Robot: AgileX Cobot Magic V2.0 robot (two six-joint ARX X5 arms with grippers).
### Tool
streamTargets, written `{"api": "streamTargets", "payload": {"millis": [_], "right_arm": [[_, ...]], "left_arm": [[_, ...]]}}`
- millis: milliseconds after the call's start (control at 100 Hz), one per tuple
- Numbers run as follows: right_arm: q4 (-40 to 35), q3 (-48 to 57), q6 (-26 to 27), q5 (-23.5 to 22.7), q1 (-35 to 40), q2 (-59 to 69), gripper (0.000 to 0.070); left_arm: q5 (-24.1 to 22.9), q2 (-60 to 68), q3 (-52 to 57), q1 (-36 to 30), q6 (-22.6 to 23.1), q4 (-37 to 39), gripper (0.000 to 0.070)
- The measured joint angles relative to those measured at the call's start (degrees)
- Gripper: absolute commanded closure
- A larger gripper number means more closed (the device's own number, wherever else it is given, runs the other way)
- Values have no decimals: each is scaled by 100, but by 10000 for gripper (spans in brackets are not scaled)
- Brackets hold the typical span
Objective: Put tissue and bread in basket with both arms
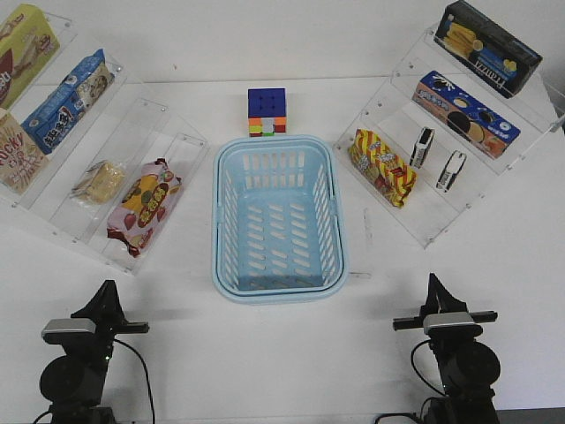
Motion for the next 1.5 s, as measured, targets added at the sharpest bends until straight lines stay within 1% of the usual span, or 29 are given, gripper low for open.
{"api": "streamTargets", "payload": {"millis": [720, 810, 940, 990, 1070, 1140, 1220, 1290, 1350, 1380, 1410, 1440, 1480, 1500], "right_arm": [[0, 0, 2, 0, 0, 0, 700], [0, 0, 92, -59, 0, 0, 700], [111, 0, 468, -149, 0, 0, 700], [267, 0, 763, -140, 0, 0, 700], [446, 22, 1381, -55, 0, 0, 700], [205, 205, 1880, 96, 0, 22, 700], [-203, 697, 2269, 369, 0, 299, 700], [-417, 1257, 2448, 592, 0, 754, 700], [-481, 1720, 2472, 673, 0, 1259, 697], [-479, 1937, 2450, 695, 0, 1545, 671], [-474, 2146, 2385, 695, 0, 1849, 599], [-476, 2352, 2271, 693, -2, 2157, 487], [-503, 2618, 2100, 695, -2, 2570, 310], [-525, 2756, 2024, 695, -2, 2778, 241]], "left_arm": [[0, 0, 0, 0, 0, 0, 699], [0, 0, 0, 0, 0, 0, 699], [0, 0, 0, 0, 0, 0, 699], [0, 0, 0, 0, 0, 0, 699], [-2, 0, 0, 0, 0, 0, 699], [0, 0, 0, 0, 0, 0, 699], [-2, 0, 0, 0, 0, 0, 699], [0, 0, 0, 0, 0, 2, 699], [-2, 0, 0, 0, 0, 0, 699], [-2, 0, 0, 0, 0, 2, 699], [0, 0, 0, 0, 0, 0, 699], [0, 0, 0, 0, 0, 0, 699], [0, 0, 0, 0, 0, 2, 699], [0, 0, 0, 0, 0, 2, 699]]}}
